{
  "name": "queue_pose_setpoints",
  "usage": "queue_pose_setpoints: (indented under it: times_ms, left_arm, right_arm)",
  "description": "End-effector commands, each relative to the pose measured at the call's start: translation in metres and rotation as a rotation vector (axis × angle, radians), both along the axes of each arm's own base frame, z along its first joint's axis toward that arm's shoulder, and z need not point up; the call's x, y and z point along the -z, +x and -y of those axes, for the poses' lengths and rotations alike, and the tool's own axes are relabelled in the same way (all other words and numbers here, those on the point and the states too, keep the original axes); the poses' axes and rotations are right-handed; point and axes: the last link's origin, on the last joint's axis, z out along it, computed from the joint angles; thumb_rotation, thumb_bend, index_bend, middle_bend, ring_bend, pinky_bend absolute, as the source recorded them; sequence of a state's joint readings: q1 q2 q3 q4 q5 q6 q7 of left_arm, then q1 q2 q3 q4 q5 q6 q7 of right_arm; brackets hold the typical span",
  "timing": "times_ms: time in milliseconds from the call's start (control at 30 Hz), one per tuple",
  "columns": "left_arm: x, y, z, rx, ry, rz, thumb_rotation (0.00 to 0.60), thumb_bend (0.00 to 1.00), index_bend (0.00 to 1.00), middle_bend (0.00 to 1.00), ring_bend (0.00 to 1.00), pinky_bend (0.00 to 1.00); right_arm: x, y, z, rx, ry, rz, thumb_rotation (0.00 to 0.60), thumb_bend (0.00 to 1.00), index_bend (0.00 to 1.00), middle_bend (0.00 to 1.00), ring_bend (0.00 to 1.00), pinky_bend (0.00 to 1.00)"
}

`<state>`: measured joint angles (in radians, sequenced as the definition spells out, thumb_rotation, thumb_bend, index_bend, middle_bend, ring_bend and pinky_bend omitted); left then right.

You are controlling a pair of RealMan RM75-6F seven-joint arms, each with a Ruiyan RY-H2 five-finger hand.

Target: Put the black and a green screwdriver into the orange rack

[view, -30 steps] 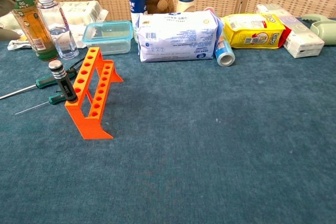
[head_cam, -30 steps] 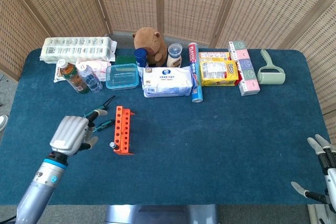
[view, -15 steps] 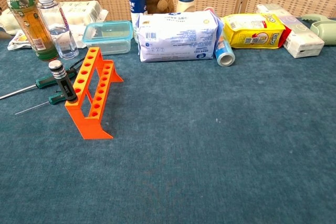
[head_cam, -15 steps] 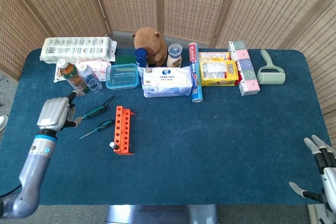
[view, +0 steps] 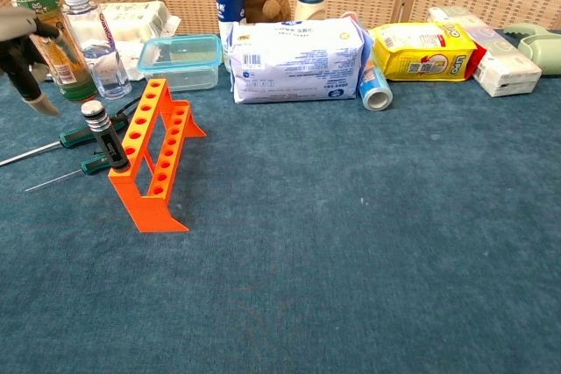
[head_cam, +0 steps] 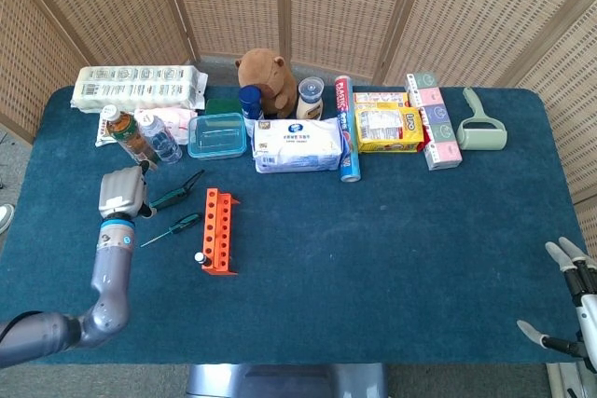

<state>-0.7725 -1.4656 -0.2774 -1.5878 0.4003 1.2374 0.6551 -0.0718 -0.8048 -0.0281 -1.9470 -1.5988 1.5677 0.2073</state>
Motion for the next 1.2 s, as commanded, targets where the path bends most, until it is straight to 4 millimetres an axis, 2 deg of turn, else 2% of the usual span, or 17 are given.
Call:
queue_pose_setpoints:
  times_ms: [33, 467, 700, 867, 1200]
  left_arm:
    - [0.013, 0.005, -0.013, -0.073, 0.005, -0.012, 0.6, 0.15, 0.28, 0.81, 0.72, 0.85]
    - [0.048, 0.002, -0.026, -0.143, -0.039, -0.017, 0.6, 0.16, 0.29, 0.81, 0.72, 0.85]
    - [0.056, 0.001, -0.031, -0.16, -0.048, -0.007, 0.6, 0.16, 0.32, 0.81, 0.72, 0.85]
    - [0.064, 0.004, -0.031, -0.169, -0.06, -0.013, 0.6, 0.25, 0.33, 0.81, 0.72, 0.85]
    - [0.071, 0.005, -0.032, -0.179, -0.054, -0.021, 0.6, 0.28, 0.33, 0.81, 0.72, 0.85]
  right_arm:
    - [-0.001, -0.001, 0.001, 0.001, -0.001, 0.003, 0.6, 0.03, 0.0, 0.0, 0.01, 0.0]
    - [-0.004, -0.003, 0.001, -0.002, -0.001, 0.017, 0.6, 0.03, 0.0, 0.0, 0.01, 0.0]
    - [-0.005, -0.004, 0.002, 0.002, -0.002, 0.021, 0.6, 0.03, 0.0, 0.0, 0.01, 0.0]
    - [-0.006, -0.004, 0.002, 0.003, -0.003, 0.026, 0.6, 0.03, 0.0, 0.0, 0.01, 0.0]
    - [-0.007, -0.004, 0.001, 0.001, 0.001, 0.029, 0.6, 0.03, 0.0, 0.0, 0.01, 0.0]
